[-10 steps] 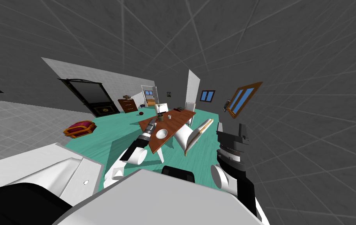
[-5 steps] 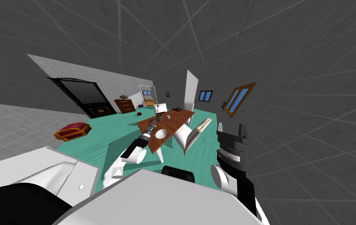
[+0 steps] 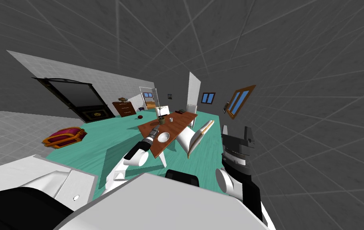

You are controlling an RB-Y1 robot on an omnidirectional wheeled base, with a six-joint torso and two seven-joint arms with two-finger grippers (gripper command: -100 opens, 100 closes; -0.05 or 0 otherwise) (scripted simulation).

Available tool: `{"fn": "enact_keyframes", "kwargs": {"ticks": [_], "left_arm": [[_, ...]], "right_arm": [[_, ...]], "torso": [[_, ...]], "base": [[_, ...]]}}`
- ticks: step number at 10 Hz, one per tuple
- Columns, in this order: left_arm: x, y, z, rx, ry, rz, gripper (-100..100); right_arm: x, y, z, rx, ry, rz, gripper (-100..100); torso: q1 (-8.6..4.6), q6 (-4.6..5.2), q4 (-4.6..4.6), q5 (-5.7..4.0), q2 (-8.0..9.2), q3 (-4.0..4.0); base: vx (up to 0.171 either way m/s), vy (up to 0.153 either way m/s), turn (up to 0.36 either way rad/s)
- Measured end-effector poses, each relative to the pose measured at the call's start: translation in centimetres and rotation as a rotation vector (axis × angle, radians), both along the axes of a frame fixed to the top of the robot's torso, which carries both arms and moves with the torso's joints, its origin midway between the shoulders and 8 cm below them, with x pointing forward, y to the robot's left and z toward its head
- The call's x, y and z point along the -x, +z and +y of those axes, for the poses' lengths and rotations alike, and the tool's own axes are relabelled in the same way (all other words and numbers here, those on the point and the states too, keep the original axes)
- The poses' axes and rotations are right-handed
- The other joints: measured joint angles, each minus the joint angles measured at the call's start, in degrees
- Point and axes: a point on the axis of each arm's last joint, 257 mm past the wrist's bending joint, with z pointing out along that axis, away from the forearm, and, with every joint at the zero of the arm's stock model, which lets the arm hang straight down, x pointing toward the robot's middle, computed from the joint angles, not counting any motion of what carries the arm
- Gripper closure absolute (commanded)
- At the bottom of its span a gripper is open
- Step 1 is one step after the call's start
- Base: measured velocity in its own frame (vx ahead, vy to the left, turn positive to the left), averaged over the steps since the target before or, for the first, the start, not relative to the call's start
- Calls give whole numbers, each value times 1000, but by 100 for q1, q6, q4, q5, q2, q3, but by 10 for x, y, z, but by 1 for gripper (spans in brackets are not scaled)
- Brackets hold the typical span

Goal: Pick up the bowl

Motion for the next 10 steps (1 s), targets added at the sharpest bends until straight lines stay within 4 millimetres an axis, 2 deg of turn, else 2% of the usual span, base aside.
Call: {"fn": "enact_keyframes", "kwargs": {"ticks": [2,5,8,10], "left_arm": [[-1,-16,10,2,9,58,-100],[2,-50,26,11,25,167,-100],[7,-75,32,18,32,249,-100],[15,-103,42,27,40,330,-100]], "right_arm": [[0,0,0,0,0,0,0],[0,0,0,0,0,0,0],[0,0,0,0,0,0,0],[0,0,0,0,0,0,0]], "torso": [[1,-1,0,0,-2,-1],[2,-1,-1,0,-6,-3],[-1,-2,-1,0,-6,-3],[3,-2,-2,0,-10,-6]], "base": [[8,7,-94],[11,8,-55],[16,5,-58],[27,12,-73]]}}
